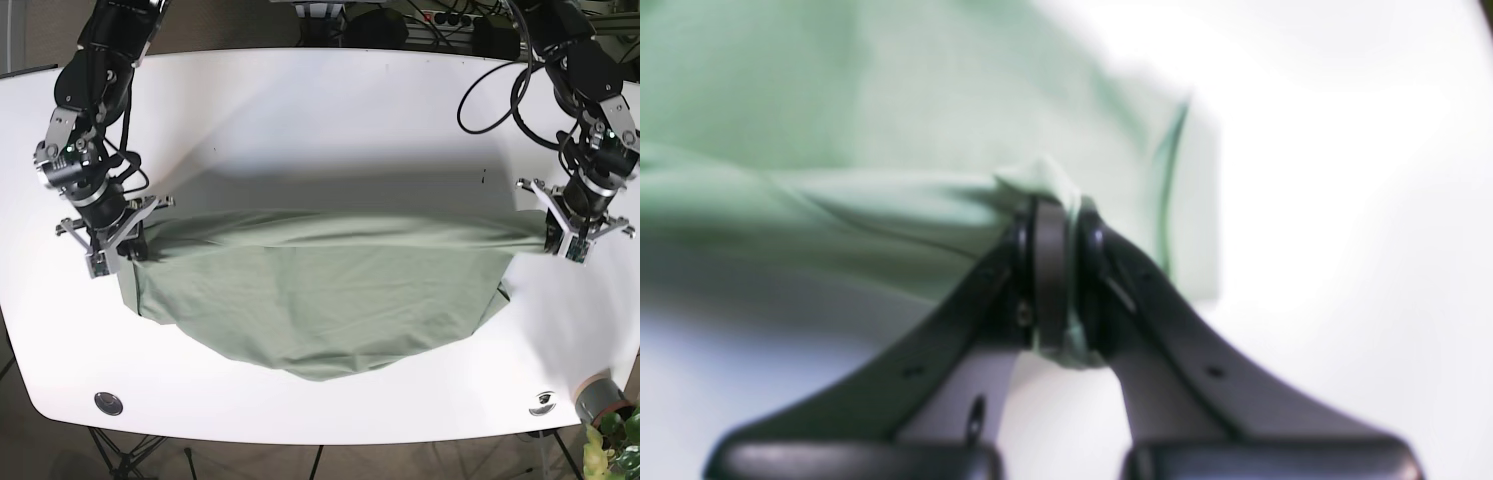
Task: Fold the T-shirt properly
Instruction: 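Lay the polo down flat, dragging it with both grippers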
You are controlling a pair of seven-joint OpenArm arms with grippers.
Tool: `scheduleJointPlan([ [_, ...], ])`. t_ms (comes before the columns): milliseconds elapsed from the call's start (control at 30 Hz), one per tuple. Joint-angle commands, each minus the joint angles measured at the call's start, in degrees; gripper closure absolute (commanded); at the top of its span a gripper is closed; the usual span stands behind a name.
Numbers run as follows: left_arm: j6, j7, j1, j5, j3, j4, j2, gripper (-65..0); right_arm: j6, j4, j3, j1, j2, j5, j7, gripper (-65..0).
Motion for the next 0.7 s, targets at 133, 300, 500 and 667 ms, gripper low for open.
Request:
scheduleJointPlan([
  [133, 0.3, -1.8, 7.1, -0.4, -5.5, 0.9, 1.8, 0.0, -0.11, 1.7, 3.0, -7.1, -2.3, 1.4, 2.0, -2.1],
  [300, 0.3, -4.8, 11.7, -0.2, -9.3, 0.8, 4.8, 0.0, -0.11, 1.7, 2.8, -13.5, -2.7, 4.0, 2.8, -2.2],
  [500, 0.3, -8.7, 15.4, -0.1, -10.1, -0.8, 4.4, 0.0, -0.11, 1.7, 3.0, -19.0, -2.3, 11.7, 2.8, -2.4],
  [667, 0.3, -9.2, 15.9, -0.1, -11.4, -4.2, 3.1, 0.0, 3.59, 1.7, 3.0, -22.1, -2.2, 16.8, 3.2, -2.5],
])
